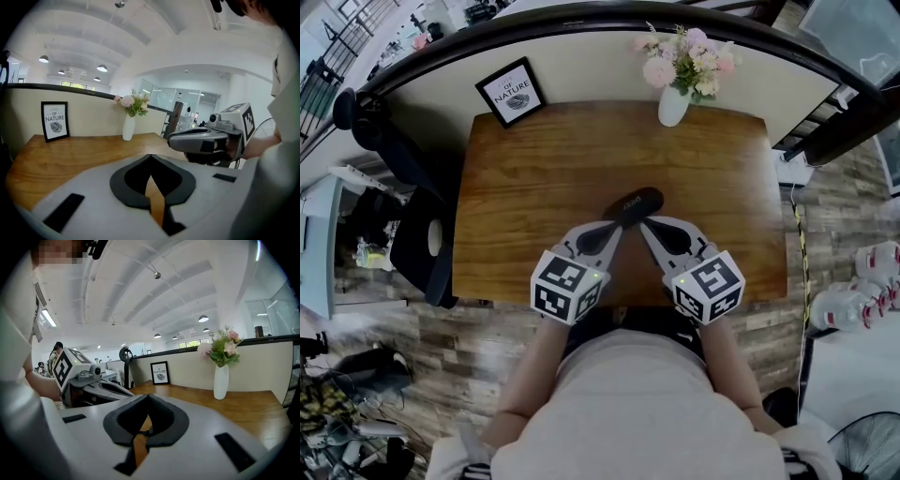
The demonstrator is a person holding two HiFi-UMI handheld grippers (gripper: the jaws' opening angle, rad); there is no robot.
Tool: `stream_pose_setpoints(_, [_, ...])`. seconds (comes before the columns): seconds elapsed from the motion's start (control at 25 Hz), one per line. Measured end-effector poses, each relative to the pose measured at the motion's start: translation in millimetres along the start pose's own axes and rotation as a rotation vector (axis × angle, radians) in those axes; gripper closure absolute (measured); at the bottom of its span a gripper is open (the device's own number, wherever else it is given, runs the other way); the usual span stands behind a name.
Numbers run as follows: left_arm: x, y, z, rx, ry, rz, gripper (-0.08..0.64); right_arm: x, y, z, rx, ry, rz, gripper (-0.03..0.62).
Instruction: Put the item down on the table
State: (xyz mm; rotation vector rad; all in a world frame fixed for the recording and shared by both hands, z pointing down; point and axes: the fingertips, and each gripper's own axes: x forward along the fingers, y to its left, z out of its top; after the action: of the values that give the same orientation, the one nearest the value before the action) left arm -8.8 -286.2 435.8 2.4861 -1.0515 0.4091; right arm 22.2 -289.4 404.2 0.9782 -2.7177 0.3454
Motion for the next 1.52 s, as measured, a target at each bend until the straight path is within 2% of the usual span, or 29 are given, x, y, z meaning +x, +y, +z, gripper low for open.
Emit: stream_pose_setpoints(1.52, [8.1,-5.4,-3.1,-0.002,0.02,-0.05,0.548,-0.6,2.5,-7.6,-0.007,0.017,0.008,0.583])
